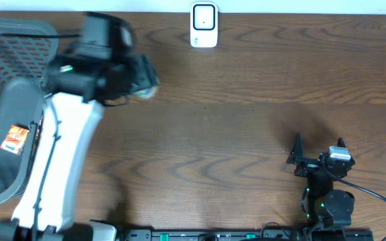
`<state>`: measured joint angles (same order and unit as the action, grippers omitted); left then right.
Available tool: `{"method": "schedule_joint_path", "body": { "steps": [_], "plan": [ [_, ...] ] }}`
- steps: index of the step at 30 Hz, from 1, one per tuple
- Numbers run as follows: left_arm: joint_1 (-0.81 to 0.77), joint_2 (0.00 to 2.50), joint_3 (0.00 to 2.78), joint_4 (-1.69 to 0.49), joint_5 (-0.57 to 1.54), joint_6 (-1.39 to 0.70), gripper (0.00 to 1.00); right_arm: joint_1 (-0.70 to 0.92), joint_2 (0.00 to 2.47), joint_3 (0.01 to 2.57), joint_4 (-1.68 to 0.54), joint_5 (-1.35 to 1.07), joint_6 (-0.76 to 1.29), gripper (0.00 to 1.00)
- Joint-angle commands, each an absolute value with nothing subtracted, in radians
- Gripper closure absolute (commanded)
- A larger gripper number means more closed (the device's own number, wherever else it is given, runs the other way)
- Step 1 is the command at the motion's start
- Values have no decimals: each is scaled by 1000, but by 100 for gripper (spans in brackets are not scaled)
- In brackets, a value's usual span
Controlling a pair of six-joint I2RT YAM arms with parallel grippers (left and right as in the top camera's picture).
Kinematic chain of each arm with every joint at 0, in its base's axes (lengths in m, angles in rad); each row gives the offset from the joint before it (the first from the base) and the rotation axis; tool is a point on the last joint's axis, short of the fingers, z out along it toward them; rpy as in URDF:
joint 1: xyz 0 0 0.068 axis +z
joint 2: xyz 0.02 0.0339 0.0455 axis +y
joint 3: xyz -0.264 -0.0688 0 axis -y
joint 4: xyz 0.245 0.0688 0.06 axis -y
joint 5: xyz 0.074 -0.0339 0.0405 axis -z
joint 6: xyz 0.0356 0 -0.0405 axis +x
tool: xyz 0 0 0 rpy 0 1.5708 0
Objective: Scan the item barcode
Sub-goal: 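Lift the jar out and carry it toward the white scanner, then lower the jar onto the table center and release it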
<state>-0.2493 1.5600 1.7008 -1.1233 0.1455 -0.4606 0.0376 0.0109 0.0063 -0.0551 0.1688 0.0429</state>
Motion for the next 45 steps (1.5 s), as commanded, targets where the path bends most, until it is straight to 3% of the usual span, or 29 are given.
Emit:
{"method": "schedule_joint_path", "body": {
  "steps": [1,14,19,23,26,36,45],
  "plan": [
    [-340,1617,1674,-1118,15,-569,38,32,6,6,-60,167,55,1],
    [-596,1908,1637,-1009,-150,-973,38,31,6,6,-60,167,55,1],
    [-672,2025,1636,-1011,-234,-1250,38,31,6,6,-60,167,55,1],
    [-715,2106,1633,-1009,-234,-1474,37,32,6,6,-60,167,55,1],
    [-739,2160,1633,-989,-233,-1605,30,32,6,6,-60,167,55,1],
    [-748,2181,1633,-838,-192,-1825,28,32,6,6,-60,167,55,1],
    [-748,2179,1633,-836,-153,-1827,6,32,6,6,-60,167,55,1]
  ]
}}
